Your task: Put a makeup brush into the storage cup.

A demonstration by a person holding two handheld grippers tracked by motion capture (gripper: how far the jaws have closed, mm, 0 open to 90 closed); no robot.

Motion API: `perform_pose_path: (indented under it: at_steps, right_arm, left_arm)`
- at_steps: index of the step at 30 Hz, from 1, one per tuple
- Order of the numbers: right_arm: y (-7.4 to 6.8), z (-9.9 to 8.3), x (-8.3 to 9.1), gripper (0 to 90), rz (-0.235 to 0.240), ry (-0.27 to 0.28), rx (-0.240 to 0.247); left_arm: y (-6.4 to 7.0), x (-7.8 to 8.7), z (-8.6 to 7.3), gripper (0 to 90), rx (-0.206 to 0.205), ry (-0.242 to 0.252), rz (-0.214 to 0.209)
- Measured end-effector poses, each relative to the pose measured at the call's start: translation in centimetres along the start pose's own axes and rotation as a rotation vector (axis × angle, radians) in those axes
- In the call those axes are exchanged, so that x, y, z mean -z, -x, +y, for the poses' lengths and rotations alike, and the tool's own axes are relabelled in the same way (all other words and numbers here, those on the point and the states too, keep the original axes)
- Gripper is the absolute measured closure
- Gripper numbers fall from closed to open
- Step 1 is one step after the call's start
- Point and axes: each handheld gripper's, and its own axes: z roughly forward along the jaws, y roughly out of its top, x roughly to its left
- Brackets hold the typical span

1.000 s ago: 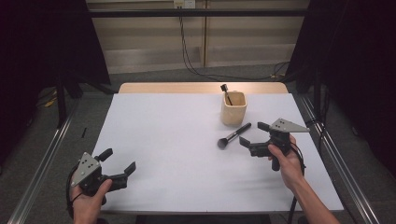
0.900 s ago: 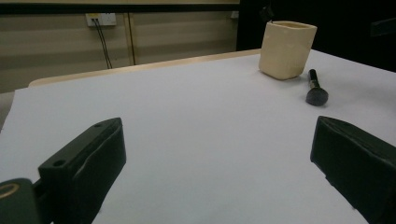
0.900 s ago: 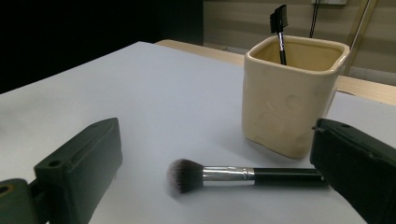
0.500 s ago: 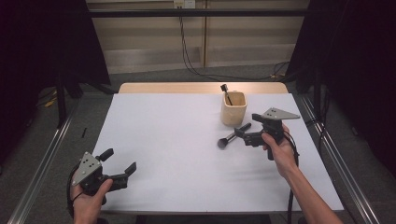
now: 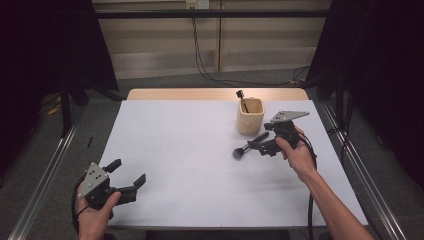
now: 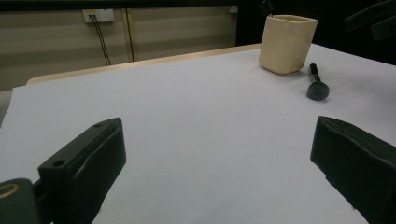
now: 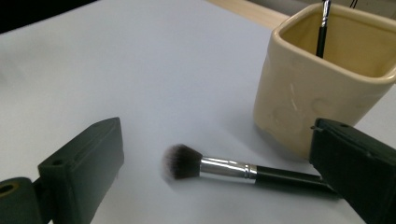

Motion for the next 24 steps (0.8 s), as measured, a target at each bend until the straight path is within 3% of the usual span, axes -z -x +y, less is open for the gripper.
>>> perform_pose_path:
  at_steps: [9,24]
  right_arm:
    - [1.0,0.0,-0.7,5.1,0.056,-0.149,0.039]
    - [1.4,0.4,-2.3,7.0,0.116,-0.381,0.161]
  left_arm:
    - [0.0,-0.1,0.0,3.3,-0.002,-0.004,0.001]
    - [0.0,-0.1,0.0,3.2,-0.016,-0.013,-0.002]
